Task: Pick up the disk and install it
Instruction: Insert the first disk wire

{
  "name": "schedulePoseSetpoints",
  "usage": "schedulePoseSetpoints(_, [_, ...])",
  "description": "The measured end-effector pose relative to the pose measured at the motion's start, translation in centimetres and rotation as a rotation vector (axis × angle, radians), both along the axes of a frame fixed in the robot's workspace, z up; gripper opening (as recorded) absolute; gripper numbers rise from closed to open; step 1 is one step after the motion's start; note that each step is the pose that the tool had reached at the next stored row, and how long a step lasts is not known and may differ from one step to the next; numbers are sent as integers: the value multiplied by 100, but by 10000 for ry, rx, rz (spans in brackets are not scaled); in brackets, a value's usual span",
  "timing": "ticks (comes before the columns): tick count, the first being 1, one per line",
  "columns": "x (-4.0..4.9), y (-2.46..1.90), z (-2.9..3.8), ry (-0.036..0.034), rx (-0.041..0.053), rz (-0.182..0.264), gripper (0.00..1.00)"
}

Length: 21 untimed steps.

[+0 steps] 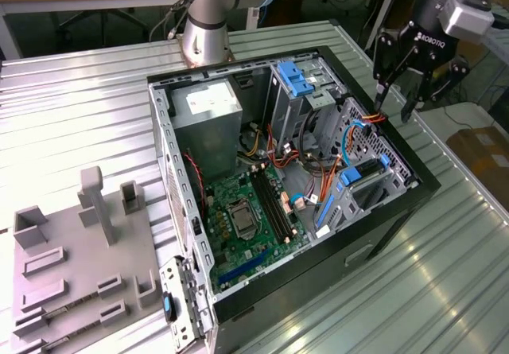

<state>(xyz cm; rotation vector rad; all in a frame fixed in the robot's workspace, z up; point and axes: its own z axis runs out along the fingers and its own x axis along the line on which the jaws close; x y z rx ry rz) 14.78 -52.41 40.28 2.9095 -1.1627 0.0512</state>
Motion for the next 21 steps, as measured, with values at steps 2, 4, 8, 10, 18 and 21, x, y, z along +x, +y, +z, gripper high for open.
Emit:
schedulePoseSetpoints(2, [3, -1, -2, 0, 1, 380, 55])
schedulePoseSetpoints(4, [23, 0, -2, 0, 0, 678, 55])
schedulePoseSetpoints(8, [31, 0, -3, 4, 0, 1247, 55])
schedulePoseSetpoints(10, [32, 0, -4, 5, 0, 1653, 55])
schedulePoseSetpoints(18, [57, 9, -23, 6, 0, 3588, 55])
schedulePoseSetpoints(21, [95, 41, -46, 6, 0, 3991, 55])
